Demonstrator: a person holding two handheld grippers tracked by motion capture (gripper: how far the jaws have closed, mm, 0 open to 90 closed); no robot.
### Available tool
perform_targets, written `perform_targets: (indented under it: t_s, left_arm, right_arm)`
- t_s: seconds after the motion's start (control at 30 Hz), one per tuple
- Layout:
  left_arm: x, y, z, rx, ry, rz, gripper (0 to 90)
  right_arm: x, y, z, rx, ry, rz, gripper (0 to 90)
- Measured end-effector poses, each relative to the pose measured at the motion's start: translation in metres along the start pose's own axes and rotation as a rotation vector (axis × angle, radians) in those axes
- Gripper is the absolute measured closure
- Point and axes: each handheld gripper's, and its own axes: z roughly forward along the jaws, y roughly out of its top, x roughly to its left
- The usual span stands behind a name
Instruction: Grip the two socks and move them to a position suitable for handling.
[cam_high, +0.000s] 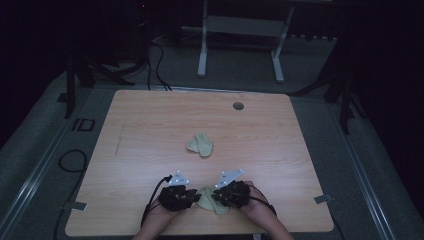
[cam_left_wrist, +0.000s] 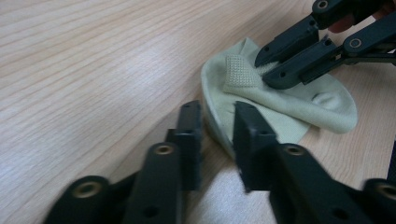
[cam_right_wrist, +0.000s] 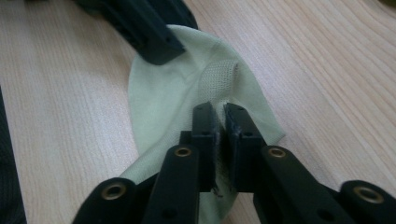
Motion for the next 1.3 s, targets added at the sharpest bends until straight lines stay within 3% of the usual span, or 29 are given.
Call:
perform_targets:
  t_s: [0.07,0.2,0.33,0.37,0.4,0.43,0.53,0.6,0.63,0.67,0.73,0.9,1.0,1.03,1.1,1.2,1.3]
  left_arm:
    - [-0.001,0.000,0.002,0.003,0.001,-0.008,87.6]
    - [-0.006,0.001,0.000,-0.010,0.025,0.014,88.6]
    - [-0.008,0.004,-0.010,-0.049,0.056,-0.002,88.7]
    - [-0.008,0.004,-0.010,-0.049,0.056,-0.002,88.8]
    - [-0.008,0.004,-0.012,-0.050,0.074,0.005,88.8]
    - [-0.009,0.004,-0.015,-0.054,0.085,0.007,88.8]
    - [-0.010,0.004,-0.020,-0.053,0.097,0.002,88.8]
    - [-0.010,0.004,-0.022,-0.050,0.101,0.001,88.8]
    - [-0.010,0.004,-0.022,-0.046,0.100,-0.005,88.8]
    - [-0.010,0.003,-0.022,-0.043,0.096,-0.009,88.7]
    - [-0.010,0.002,-0.020,-0.046,0.096,-0.015,88.7]
    - [-0.009,0.000,-0.011,-0.013,0.097,-0.015,88.6]
    - [-0.007,-0.002,-0.008,0.018,0.062,-0.015,88.3]
    - [-0.007,-0.002,-0.009,0.014,0.062,-0.013,86.5]
    - [-0.006,-0.001,-0.012,-0.012,0.066,-0.008,71.5]
    - [-0.006,0.004,-0.023,-0.055,0.068,0.001,69.4]
    - [-0.012,0.011,-0.034,-0.078,0.068,0.024,78.9]
  right_arm:
    - [0.001,0.001,-0.001,0.002,-0.007,0.001,84.6]
    - [0.000,0.002,-0.012,-0.030,-0.022,0.015,85.3]
    - [-0.005,0.000,-0.038,-0.088,-0.064,0.039,85.4]
    - [-0.005,0.000,-0.038,-0.088,-0.064,0.039,85.4]
    - [-0.010,-0.003,-0.051,-0.111,-0.087,0.067,85.3]
    - [-0.010,-0.003,-0.051,-0.111,-0.087,0.067,85.3]
    - [-0.021,-0.015,-0.073,-0.148,-0.153,0.136,85.2]
    - [-0.026,-0.023,-0.079,-0.155,-0.173,0.174,85.2]
    - [-0.026,-0.023,-0.079,-0.155,-0.173,0.174,85.2]
    - [-0.032,-0.033,-0.080,-0.164,-0.161,0.230,85.1]
    - [-0.035,-0.042,-0.077,-0.165,-0.169,0.261,85.0]
    - [-0.033,-0.055,-0.067,-0.137,-0.160,0.292,84.8]
    - [-0.033,-0.061,-0.059,-0.097,-0.132,0.310,81.1]
    - [-0.033,-0.062,-0.059,-0.085,-0.136,0.308,75.3]
    - [-0.034,-0.062,-0.061,-0.079,-0.144,0.308,68.4]
    - [-0.030,-0.060,-0.071,-0.101,-0.155,0.291,68.5]
    - [-0.025,-0.058,-0.076,-0.116,-0.166,0.274,73.4]
